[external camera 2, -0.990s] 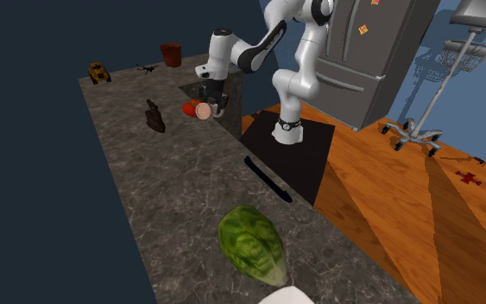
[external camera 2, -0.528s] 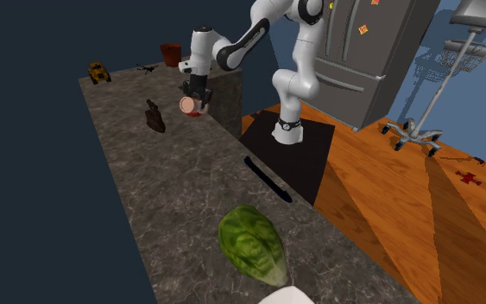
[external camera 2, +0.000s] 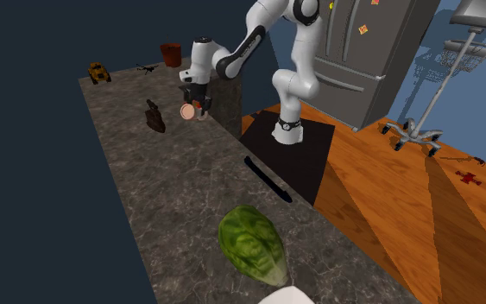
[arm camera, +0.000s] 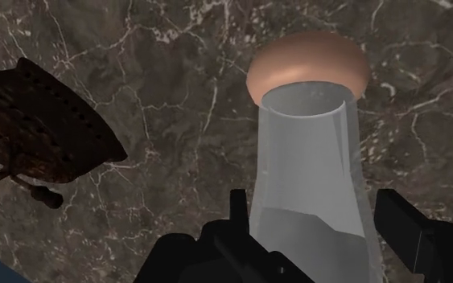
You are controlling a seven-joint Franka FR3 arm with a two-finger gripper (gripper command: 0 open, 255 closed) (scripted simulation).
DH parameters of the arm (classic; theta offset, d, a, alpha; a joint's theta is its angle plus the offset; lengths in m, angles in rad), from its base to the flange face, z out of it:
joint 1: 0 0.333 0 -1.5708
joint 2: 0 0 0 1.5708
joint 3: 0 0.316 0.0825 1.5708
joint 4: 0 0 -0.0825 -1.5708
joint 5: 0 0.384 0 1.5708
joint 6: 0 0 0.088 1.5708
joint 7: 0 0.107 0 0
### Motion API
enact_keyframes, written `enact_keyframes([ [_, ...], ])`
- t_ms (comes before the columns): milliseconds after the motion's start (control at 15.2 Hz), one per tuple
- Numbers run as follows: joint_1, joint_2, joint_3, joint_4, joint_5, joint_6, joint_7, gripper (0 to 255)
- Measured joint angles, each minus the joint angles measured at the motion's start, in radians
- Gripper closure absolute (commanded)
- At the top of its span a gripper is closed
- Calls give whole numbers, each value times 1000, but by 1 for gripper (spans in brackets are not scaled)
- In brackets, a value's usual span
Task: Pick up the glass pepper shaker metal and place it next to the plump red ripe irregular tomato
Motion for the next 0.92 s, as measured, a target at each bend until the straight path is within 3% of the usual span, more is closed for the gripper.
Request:
enact_keyframes([
  [924,25,170,-42,-68,81,229,-46,255],
])
